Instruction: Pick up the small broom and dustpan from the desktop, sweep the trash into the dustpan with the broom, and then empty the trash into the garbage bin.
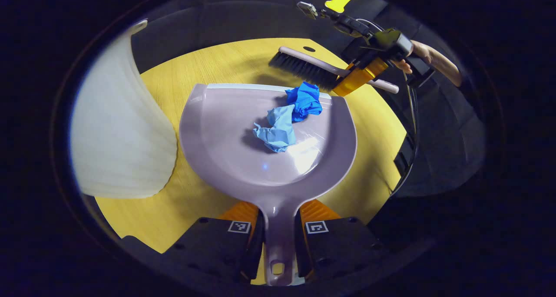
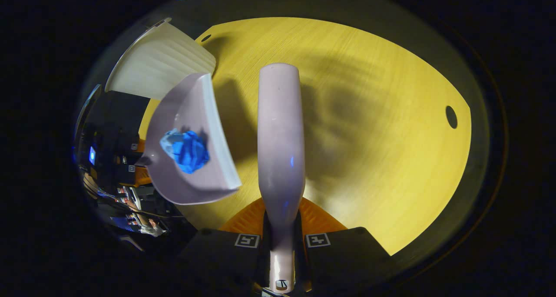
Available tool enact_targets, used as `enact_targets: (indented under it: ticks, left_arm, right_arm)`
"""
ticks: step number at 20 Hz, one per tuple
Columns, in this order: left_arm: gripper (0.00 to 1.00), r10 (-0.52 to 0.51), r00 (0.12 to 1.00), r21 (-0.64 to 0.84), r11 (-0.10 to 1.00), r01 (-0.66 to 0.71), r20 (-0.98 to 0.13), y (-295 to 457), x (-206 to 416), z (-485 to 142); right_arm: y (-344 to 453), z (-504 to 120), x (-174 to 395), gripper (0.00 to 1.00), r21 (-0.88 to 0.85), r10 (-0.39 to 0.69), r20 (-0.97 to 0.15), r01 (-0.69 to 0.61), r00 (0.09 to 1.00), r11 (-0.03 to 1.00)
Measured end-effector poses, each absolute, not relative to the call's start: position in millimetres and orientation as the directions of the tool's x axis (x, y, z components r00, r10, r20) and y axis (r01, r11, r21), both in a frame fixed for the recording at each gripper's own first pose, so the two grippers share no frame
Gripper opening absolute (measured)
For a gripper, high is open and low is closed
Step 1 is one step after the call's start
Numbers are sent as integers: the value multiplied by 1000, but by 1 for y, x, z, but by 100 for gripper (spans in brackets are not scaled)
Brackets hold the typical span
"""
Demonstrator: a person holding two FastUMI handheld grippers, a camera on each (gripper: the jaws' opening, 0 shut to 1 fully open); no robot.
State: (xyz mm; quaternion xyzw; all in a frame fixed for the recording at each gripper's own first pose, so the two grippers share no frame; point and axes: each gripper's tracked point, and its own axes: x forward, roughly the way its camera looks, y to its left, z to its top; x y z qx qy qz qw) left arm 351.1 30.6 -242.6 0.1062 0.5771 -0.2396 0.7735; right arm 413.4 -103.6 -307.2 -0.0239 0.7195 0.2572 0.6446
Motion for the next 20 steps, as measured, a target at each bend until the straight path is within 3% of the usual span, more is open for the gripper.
enact_targets:
  ticks: [4,8,10,16,20]
  left_arm:
    - [29,-211,258,-58,866,497,-943,42,311,-152]
    - [29,-167,328,-23,916,401,-930,60,308,-76]
    - [29,-111,353,12,945,328,-929,88,324,-51]
    - [30,140,302,206,958,199,-943,195,409,-26]
    - [29,271,266,332,917,220,-925,247,487,-27]
  right_arm:
    - [-109,-300,393,24,339,308,-941,-346,-143,875]
    - [-112,-294,394,24,370,349,-929,-338,-122,866]
    - [-121,-290,394,24,413,399,-910,-311,-111,856]
    - [-136,-292,388,24,482,480,-874,-279,-80,831]
    - [-147,-288,396,24,513,519,-853,-258,-51,819]
